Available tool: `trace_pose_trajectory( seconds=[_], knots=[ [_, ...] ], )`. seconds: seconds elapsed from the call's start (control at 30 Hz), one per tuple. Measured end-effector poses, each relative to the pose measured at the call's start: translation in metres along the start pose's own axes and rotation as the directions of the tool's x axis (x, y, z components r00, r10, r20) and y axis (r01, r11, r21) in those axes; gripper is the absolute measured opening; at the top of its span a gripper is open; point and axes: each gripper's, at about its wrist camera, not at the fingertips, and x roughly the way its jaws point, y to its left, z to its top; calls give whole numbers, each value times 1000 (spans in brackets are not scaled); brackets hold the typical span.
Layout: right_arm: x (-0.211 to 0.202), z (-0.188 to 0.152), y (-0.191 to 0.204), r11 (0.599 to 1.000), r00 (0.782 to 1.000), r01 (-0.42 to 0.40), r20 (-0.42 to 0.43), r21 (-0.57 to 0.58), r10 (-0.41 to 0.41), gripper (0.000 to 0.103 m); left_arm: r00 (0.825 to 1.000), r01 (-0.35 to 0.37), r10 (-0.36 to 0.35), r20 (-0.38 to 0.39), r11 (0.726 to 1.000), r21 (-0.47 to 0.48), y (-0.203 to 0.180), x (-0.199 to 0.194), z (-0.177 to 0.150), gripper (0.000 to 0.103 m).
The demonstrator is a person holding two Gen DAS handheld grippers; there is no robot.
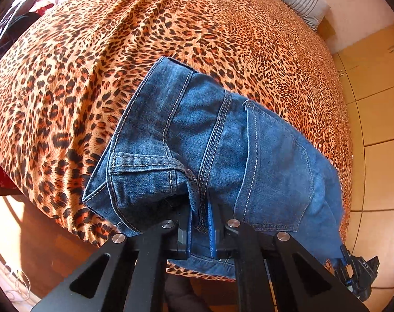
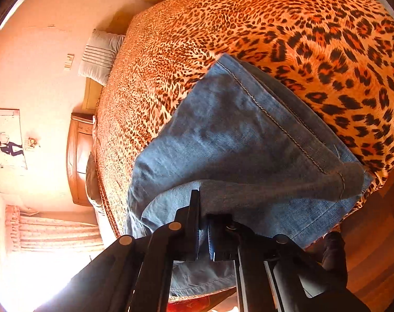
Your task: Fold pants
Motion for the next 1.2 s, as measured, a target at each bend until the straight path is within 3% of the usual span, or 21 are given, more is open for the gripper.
trace_pose_trajectory(
  seconds=[0.2,0.27,0.37,0.47,0.57,0.67,0.8,0.87,0.97,1.0,1.1,1.2],
  knots=[
    [-23,-18,-9,999,1000,-16,-21,-30,15,5,999,-14,11,42,997,78,2,-29,-24,8],
    [-9,-24,-26,998,997,57,-58,-37,-59,5,998,-60,59,12,993,101,9,-12,-30,9],
    [19,-28,-56,979,972,200,-124,-26,-202,10,987,-115,125,-103,988,99,21,26,-36,10],
    [17,-24,-61,978,970,210,-126,0,-209,12,989,-101,112,-97,989,111,19,24,-33,14],
    [1,-12,-47,968,960,241,-129,-74,-249,28,991,-54,72,-111,986,159,21,4,-36,25],
    [-29,11,-34,948,953,283,-69,-147,-295,30,992,-8,29,-126,985,170,35,-22,-42,28],
    [-47,49,-10,925,944,329,43,-190,-326,42,999,-14,22,-49,989,150,54,-52,-25,31],
    [-34,72,9,919,943,332,56,-212,-328,43,1000,-19,20,-13,992,126,57,-54,-5,45],
    [5,132,57,915,951,301,22,-269,-307,43,999,-33,34,-7,995,92,55,-31,33,49],
    [18,135,69,915,958,273,-2,-298,-287,43,999,-33,35,-21,997,74,52,-17,44,49],
    [71,127,115,892,967,162,-113,-421,-229,45,995,-11,9,-98,1000,-14,50,24,66,48],
    [129,105,162,814,940,54,-247,-578,-237,50,992,15,-26,-127,996,-86,47,44,79,48]
  ],
)
